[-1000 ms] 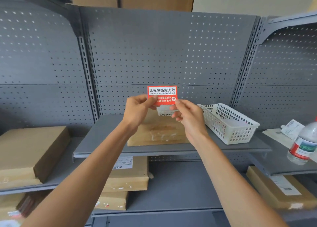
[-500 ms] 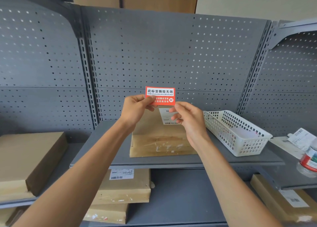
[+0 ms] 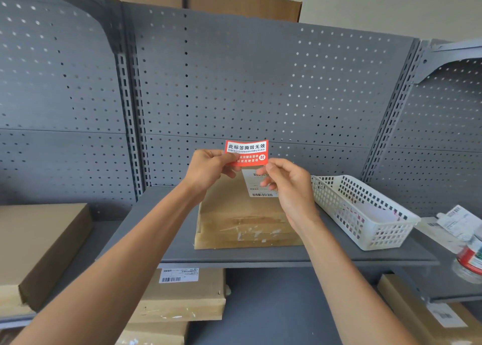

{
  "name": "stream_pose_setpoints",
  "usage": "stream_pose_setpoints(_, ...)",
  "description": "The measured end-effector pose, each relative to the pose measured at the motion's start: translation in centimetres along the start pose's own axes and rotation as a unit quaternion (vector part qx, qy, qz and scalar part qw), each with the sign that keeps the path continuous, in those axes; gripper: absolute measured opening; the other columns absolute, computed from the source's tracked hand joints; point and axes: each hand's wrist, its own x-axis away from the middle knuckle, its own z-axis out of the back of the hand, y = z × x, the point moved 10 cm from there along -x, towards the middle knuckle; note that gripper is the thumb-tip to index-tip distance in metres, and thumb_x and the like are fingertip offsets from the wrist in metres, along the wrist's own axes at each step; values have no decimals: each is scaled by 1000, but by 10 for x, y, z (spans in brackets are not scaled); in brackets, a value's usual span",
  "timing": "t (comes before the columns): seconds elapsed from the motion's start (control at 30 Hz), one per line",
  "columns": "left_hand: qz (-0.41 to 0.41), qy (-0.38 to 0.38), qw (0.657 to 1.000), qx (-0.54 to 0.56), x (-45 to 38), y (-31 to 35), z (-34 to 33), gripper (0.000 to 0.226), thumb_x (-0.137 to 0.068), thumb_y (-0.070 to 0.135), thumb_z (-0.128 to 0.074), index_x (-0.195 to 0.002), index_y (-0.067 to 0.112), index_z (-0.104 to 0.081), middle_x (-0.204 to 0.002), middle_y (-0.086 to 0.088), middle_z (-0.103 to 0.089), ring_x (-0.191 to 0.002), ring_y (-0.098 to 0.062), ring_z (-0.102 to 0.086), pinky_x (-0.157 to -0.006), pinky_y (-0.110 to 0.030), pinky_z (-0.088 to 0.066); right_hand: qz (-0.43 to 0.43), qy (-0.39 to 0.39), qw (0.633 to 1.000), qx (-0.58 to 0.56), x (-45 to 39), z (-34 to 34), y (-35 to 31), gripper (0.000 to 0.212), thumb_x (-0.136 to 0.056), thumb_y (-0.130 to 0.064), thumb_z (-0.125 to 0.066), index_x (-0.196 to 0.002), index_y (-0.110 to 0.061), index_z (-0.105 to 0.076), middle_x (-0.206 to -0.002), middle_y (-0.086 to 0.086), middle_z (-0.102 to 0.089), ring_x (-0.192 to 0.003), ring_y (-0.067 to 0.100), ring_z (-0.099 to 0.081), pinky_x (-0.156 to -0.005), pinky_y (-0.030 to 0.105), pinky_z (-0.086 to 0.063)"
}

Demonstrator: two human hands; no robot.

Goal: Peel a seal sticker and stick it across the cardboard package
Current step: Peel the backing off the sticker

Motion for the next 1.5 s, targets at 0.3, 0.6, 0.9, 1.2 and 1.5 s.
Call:
stream_pose_setpoints(0.3,-333,195,896,-217,29,62,9,37,-86,26,-76,-121,24,-64,-118,6,-62,-108,-20,-58,-93,-47,-49,79,92,993,15,0,13,-18,19,-106,-17,-54,-97,-10,-69,-90,6,-75,-70,9,-61,-70,19,-49)
stream_pose_setpoints(0.6,-362,91,905,-205,42,76,-41,8,-92,23,-73,-95,22,-81,-92,11,-76,-88,-5,-67,-81,-16,-46,143,70,987,33,6,1,-51,22,-108,-14,-48,-96,-7,-65,-81,-2,-66,-73,5,-60,-69,17,-45)
stream_pose_setpoints(0.9,-369,98,898,-217,41,78,-44,10,-93,21,-72,-96,22,-81,-89,11,-77,-86,-6,-66,-81,-22,-50,142,66,987,41,-2,3,-46,18,-106,-8,-49,-101,-5,-66,-89,11,-70,-74,7,-61,-69,20,-47)
stream_pose_setpoints(1.2,-342,87,907,-231,33,76,-45,12,-96,21,-68,-94,22,-80,-88,12,-77,-86,-5,-65,-79,-14,-43,133,60,988,43,-8,0,-41,18,-106,-7,-50,-102,-13,-66,-90,3,-71,-77,13,-65,-71,24,-50)
stream_pose_setpoints(1.5,-338,80,911,-224,26,72,-41,14,-96,22,-67,-93,21,-81,-89,12,-77,-86,-6,-66,-76,-22,-48,136,62,988,42,-12,-3,-40,17,-104,-10,-54,-96,-16,-68,-86,-6,-71,-74,12,-65,-72,28,-52)
